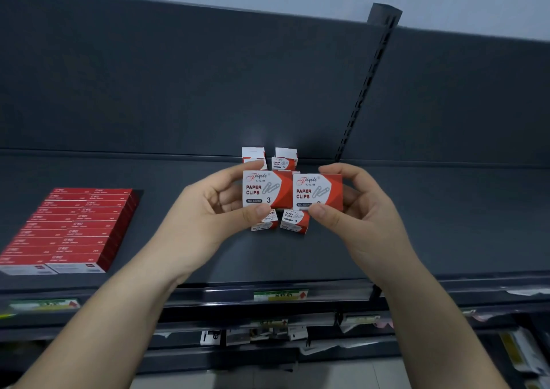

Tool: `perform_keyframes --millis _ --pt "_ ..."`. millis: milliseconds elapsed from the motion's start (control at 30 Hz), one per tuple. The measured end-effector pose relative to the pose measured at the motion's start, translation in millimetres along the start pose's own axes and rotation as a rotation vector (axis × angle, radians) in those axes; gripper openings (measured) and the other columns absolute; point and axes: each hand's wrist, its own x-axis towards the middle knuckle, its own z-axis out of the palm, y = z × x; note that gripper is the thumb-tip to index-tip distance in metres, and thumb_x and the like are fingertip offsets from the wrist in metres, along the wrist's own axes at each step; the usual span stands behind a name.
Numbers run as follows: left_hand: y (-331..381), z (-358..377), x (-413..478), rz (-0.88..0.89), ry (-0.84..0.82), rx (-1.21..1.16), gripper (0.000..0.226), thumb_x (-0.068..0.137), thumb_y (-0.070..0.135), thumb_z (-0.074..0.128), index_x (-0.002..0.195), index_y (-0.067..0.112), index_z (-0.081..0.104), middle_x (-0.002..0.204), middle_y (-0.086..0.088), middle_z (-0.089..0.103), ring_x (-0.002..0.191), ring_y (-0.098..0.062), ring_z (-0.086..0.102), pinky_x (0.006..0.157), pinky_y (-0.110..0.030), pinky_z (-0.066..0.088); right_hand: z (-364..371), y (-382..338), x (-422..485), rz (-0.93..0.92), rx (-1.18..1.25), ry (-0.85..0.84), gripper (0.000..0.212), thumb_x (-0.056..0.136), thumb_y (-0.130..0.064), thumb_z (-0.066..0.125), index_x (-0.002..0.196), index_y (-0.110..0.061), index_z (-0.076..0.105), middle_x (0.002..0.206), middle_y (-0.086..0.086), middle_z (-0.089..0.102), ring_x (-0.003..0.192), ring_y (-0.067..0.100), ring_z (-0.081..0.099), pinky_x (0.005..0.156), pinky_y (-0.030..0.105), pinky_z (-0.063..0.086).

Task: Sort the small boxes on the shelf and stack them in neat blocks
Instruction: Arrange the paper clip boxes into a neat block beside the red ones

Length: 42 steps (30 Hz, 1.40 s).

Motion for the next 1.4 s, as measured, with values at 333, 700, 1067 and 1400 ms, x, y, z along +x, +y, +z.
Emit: perform_keyframes --millis 333,700,1067,1400 --pt "-41.1 -5.9 -2.6 0.001 0.112 0.255 0.037 0.083 -0.005 0.07 0.109 0.019 0.06 0.095 0.009 0.073 0.085 -0.005 0.067 0.075 -0.018 0.051 8.9 36.2 6.8 0.017 -0.257 -0.078 0.047 0.083 0.003 0.07 0.109 -0.035 0.059 0.104 -0.011 0.07 0.09 0.01 0.068 0.075 0.025 0.056" --pt "-101.5 -34.7 -9.2 -0.062 0.008 0.711 0.032 0.083 0.016 0.075 0.101 0.037 0.059 0.097 0.019 0.068 0.095 -0.004 0.063 0.085 -0.025 0.048 8.2 107.5 11.5 0.13 -0.547 -0.181 0.039 0.081 -0.012 0.078 0.106 -0.037 0.061 0.113 -0.017 0.064 0.102 -0.001 0.063 0.09 0.025 0.055" --pt "-134.0 -40.9 -12.5 -0.021 -0.031 0.833 0.033 0.083 0.03 0.073 0.105 0.045 0.053 0.094 0.02 0.065 0.095 -0.011 0.058 0.097 -0.045 0.044 6.2 137.2 7.1 0.069 -0.763 -0.226 0.034 0.085 -0.02 0.073 0.11 -0.034 0.054 0.108 -0.022 0.059 0.103 -0.005 0.055 0.086 0.014 0.048" --pt "-135.7 -52.1 -11.1 -0.099 -0.026 0.704 0.033 0.083 0.017 0.074 0.103 0.04 0.059 0.095 0.013 0.066 0.097 -0.014 0.059 0.091 -0.042 0.048 12.9 142.5 12.6 0.078 -0.75 -0.223 0.032 0.085 -0.022 0.074 0.109 -0.031 0.056 0.105 -0.017 0.063 0.099 0.0 0.059 0.086 0.026 0.052"
